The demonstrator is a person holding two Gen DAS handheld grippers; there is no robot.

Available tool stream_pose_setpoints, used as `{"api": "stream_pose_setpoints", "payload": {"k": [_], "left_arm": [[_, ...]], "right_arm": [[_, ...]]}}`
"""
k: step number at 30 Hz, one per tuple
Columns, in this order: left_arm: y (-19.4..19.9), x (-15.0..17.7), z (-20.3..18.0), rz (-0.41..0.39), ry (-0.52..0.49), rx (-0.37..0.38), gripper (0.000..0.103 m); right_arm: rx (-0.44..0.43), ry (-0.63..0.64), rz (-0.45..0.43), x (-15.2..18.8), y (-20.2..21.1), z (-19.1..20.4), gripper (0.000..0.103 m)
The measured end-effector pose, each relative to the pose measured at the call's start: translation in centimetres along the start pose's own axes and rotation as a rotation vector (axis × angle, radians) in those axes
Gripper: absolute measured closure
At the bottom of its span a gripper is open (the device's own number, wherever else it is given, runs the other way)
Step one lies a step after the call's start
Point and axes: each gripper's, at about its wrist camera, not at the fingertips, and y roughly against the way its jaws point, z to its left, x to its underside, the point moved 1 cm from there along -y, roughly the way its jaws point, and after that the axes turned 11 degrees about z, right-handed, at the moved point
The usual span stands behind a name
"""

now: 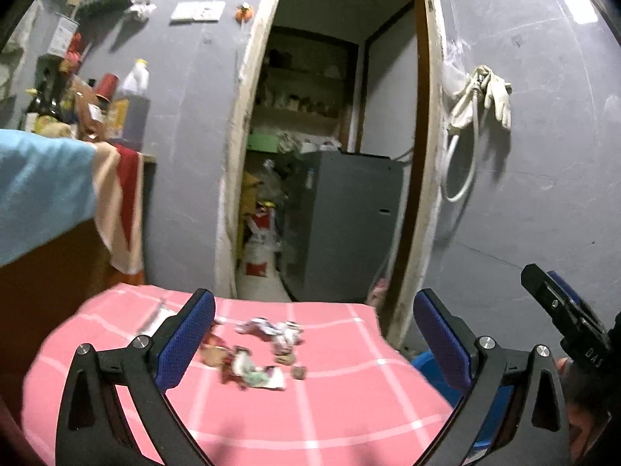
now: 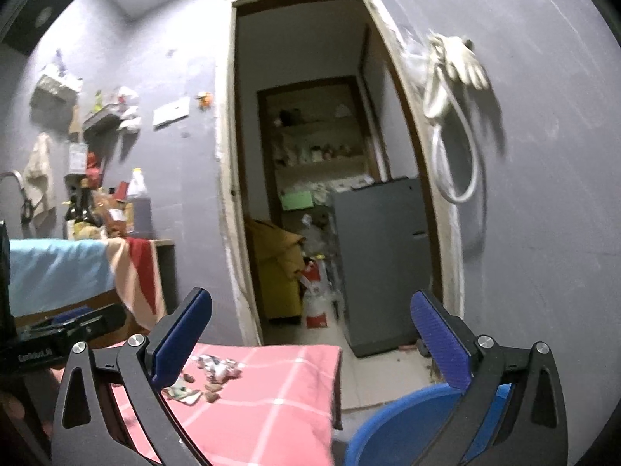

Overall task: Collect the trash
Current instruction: 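Move both tools back over the table toward the remaining trash, then grasp the green-white paper scrap with the right tool while the left tool grasps the garlic ball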

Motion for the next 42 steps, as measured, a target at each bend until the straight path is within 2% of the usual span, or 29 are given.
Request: {"api": "stream_pose_setpoints", "payload": {"k": [5,17,25,28,33,34,36,38,40,42], "left_arm": [[1.3,0.9,3.0,-0.012,0.011,-0.05,0.003],[1.6,2.8,10.6,0.048,0.059,-0.156,0.003],[-0.4,3.9,13.9,0.182,0.113,-0.174,0.003],[-1.9,4.1,14.6,0.266,0.12,-0.187,0.003],[-3.4,4.7,15.0,0.359,0.121,-0.184,0.004],[-3.6,4.8,15.2,0.37,0.125,-0.181,0.006],[-4.1,4.9,15.5,0.4,0.133,-0.166,0.014],[-4.8,4.8,15.9,0.432,0.137,-0.157,0.027],[-5.4,4.9,16.2,0.47,0.146,-0.133,0.036],[-6.1,5.1,16.6,0.505,0.165,-0.108,0.041]], "right_arm": [[-0.037,0.035,0.006,0.1,-1.0,2.6,0.0],[-0.133,0.12,0.13,1.8,-5.1,8.1,0.0],[-0.149,0.179,0.242,3.0,-8.1,10.0,0.0],[-0.165,0.17,0.303,3.2,-9.4,10.2,0.0],[-0.192,0.142,0.422,3.7,-11.8,10.7,0.0],[-0.205,0.135,0.445,3.8,-12.2,10.8,0.001],[-0.226,0.135,0.496,4.2,-13.1,11.2,0.011],[-0.245,0.139,0.544,4.6,-13.9,11.6,0.017],[-0.286,0.138,0.61,5.1,-14.7,12.1,0.018],[-0.328,0.142,0.682,5.8,-15.6,12.8,0.025]]}}
